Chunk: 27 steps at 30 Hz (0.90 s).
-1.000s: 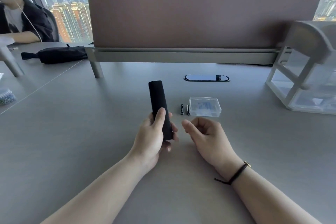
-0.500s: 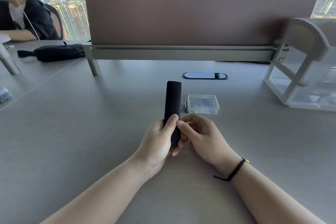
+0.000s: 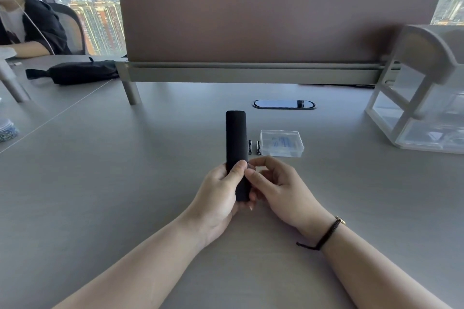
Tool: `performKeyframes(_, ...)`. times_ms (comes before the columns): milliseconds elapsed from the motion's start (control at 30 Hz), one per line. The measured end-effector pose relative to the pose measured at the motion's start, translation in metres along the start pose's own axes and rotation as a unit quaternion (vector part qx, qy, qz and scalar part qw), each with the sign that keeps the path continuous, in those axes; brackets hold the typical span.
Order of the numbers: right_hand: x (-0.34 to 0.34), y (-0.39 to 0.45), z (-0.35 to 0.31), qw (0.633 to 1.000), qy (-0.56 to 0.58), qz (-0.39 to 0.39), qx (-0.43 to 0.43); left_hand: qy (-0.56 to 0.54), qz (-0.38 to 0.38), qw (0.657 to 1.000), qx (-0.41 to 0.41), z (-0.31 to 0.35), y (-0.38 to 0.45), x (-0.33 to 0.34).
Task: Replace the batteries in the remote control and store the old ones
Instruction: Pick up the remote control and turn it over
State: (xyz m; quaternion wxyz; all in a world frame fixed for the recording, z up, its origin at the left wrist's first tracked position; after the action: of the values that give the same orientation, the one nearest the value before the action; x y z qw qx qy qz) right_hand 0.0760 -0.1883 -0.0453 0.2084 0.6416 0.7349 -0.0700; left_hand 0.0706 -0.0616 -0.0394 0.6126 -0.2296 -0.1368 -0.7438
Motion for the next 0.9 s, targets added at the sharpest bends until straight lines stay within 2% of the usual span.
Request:
performKeyframes(167,0.002,0.000,0.004,0.999,-0.033,0.016,0.012,-0.056,-0.009,0.998,-0.026,-0.001,0.004,-0.002)
performKeyframes(300,0.000,0.000,0.006,0.998,-0.043,0.037,0.028,-0.064,-0.025,0.998,0.001,-0.001,0.006,-0.003)
performKeyframes(467,-0.004,-0.001,0.001,0.997,0.033,0.032,0.056,0.077,-0.059,0.992,0.076,0.003,0.004,-0.003)
performKeyframes(633,-0.006,-0.002,-0.002,0.993,0.085,0.026,0.081,0.116,-0.066,0.984,0.114,0.007,0.002,-0.004)
performKeyframes(900,-0.003,-0.004,-0.005,0.993,0.067,0.007,0.095,0.032,-0.016,0.996,0.077,0.008,0.009,-0.013)
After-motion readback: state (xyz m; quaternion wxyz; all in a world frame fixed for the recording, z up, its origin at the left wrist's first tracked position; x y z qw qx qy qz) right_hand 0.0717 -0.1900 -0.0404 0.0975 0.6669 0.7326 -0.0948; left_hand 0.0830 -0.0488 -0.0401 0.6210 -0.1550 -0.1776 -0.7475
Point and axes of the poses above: each hand's wrist, its own y-axis towards the middle knuckle, its own x-axis out of the palm, z = x × y, the point moved 3 cm from there along y, towards the middle knuckle, and after that the axes turned 11 degrees about -y, right-handed, at the moved point
